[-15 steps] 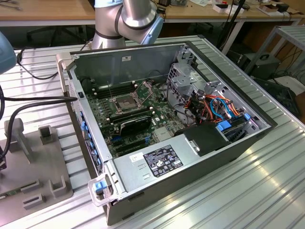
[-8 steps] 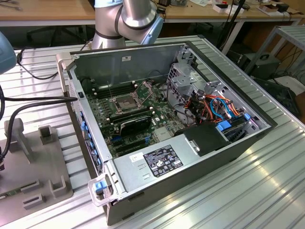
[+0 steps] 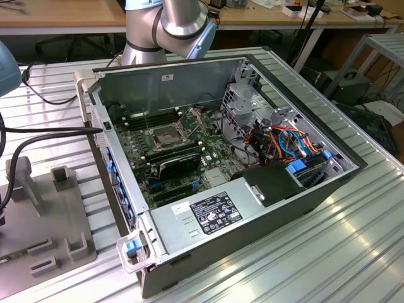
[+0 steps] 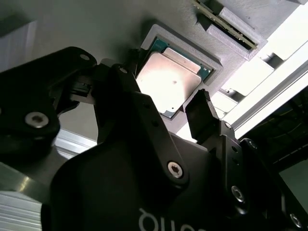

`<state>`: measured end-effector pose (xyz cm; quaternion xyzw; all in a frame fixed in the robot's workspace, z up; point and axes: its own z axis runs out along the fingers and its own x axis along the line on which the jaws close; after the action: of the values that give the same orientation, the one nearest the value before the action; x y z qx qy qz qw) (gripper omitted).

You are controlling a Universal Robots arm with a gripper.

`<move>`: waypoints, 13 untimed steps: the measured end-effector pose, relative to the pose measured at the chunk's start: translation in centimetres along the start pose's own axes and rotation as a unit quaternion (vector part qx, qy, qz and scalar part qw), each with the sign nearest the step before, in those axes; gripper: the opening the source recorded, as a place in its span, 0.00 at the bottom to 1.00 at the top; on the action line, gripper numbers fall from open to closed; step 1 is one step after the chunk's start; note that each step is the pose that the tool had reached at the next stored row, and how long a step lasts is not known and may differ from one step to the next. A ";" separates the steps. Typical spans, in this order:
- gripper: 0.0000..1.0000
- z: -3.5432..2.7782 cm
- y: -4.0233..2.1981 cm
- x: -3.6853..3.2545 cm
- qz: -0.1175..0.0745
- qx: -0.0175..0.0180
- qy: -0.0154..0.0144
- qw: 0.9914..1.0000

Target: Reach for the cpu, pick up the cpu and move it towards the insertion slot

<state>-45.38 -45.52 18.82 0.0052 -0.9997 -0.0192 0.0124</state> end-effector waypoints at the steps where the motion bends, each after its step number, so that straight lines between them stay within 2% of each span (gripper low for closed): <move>1: 0.67 0.00 0.00 0.00 0.000 0.000 0.000 1.000; 12: 0.65 0.00 0.01 0.00 0.000 0.000 0.000 1.000; 13: 0.58 0.00 0.01 0.00 0.000 0.000 0.000 1.000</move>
<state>-45.38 -45.51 18.83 0.0052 -0.9997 -0.0189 0.0123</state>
